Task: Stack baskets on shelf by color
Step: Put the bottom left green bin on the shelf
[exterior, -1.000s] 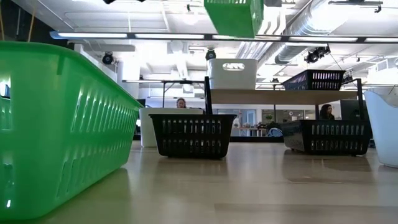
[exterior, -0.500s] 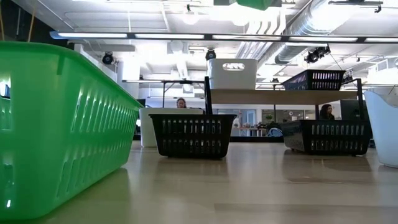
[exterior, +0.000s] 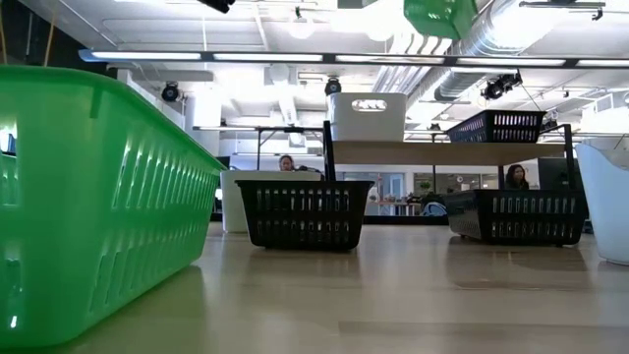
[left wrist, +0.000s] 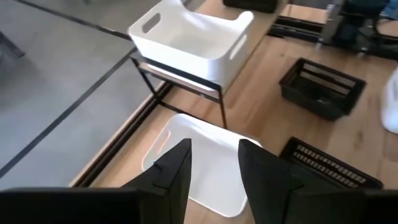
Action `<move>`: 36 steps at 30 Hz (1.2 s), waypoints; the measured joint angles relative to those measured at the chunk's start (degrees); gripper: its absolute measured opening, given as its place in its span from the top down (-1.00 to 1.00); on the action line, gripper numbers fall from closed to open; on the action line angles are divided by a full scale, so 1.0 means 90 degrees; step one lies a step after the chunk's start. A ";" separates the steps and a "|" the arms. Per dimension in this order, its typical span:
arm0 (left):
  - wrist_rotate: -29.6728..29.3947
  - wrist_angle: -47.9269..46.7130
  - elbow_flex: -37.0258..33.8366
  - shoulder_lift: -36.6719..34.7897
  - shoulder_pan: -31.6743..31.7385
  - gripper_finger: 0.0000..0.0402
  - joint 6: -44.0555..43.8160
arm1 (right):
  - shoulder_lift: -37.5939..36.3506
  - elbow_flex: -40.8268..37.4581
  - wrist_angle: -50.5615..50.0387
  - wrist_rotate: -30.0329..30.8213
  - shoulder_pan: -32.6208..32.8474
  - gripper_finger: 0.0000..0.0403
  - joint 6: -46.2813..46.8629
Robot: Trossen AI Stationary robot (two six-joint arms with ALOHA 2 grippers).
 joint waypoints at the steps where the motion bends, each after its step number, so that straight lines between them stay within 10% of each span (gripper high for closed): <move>1: 0.0000 0.0000 0.0000 0.0002 0.0055 0.39 0.0000 | -0.0203 -0.0272 0.0172 -0.0151 -0.0104 1.00 -0.0093; 15: 0.0002 0.0005 0.0000 0.0002 0.0761 0.39 -0.0063 | -0.2058 -0.3109 0.2840 -0.2758 -0.1387 1.00 -0.3521; 36: 0.0005 0.0000 0.0000 0.0007 0.1041 0.39 -0.0170 | -0.2232 -0.4518 0.3281 -0.4234 -0.2649 1.00 -0.5197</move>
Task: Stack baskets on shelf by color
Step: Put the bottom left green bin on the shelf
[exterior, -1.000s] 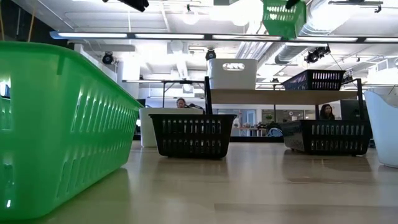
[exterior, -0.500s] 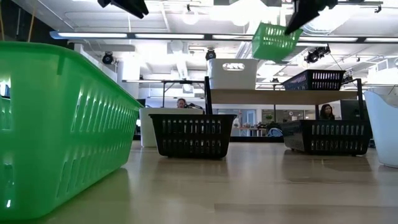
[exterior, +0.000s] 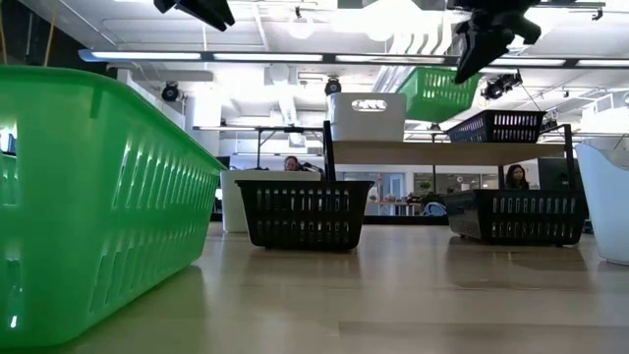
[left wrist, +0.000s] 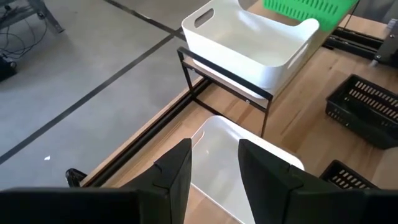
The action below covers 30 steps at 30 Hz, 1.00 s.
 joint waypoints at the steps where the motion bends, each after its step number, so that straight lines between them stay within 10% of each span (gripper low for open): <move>1: 0.0000 0.0000 0.0000 0.0000 0.0000 0.39 -0.0001 | 0.0002 -0.0024 0.0001 -0.0005 -0.0027 1.00 -0.0018; 30: 0.0147 -0.0005 -0.0001 0.0000 0.0002 0.39 0.0051 | 0.0598 -0.0615 0.0731 0.0137 -0.0620 1.00 -0.0766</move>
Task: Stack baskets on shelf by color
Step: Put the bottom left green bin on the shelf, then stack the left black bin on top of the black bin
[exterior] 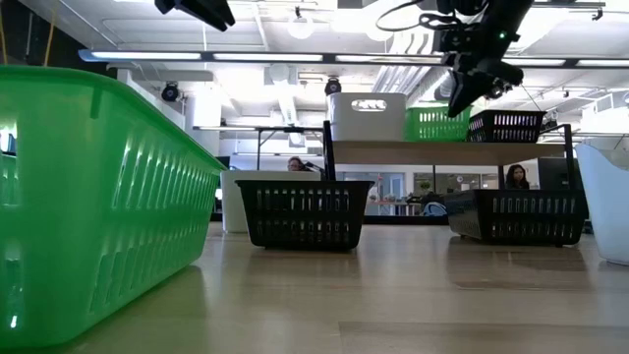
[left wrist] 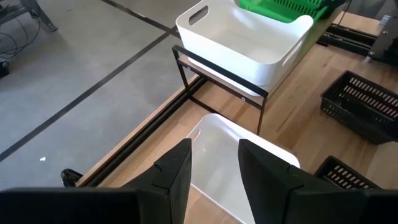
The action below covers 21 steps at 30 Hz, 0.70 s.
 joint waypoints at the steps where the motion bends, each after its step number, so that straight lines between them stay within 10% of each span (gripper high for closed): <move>1: 0.0001 0.0002 -0.0001 0.0000 0.0000 0.39 -0.0001 | 0.0001 0.0000 0.0022 -0.0001 0.0000 1.00 -0.0009; 21: 0.0004 0.0002 -0.0001 0.0000 0.0000 0.39 -0.0002 | -0.0159 0.0005 0.0021 0.0042 0.0182 0.63 0.0560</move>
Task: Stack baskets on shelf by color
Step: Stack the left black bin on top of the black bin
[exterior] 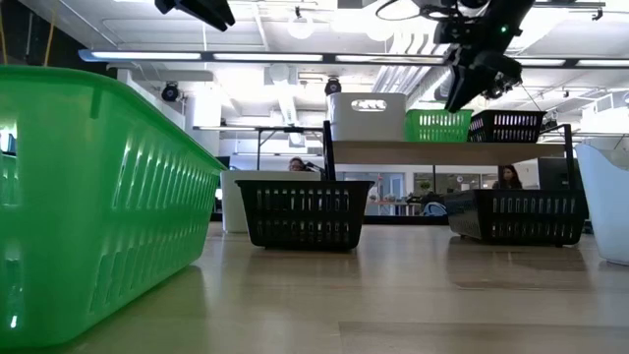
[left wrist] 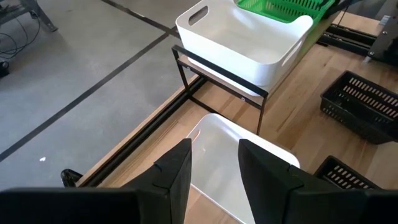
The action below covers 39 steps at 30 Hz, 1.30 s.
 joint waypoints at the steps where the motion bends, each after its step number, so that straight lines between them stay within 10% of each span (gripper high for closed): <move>1: 0.0000 0.0001 0.0000 0.0000 0.0000 0.39 0.0000 | -0.0059 0.0000 0.0000 0.0045 0.0038 0.63 0.0085; 17: 0.0040 -0.0002 0.0000 0.0000 0.0000 0.39 -0.0005 | -0.0822 0.0005 0.0644 -0.0548 0.1380 0.63 0.3109; 39: 0.1449 -0.1501 -0.0002 0.0000 -0.0129 0.39 -0.1172 | 0.1083 0.0049 0.4301 -0.0860 0.3782 0.63 0.5164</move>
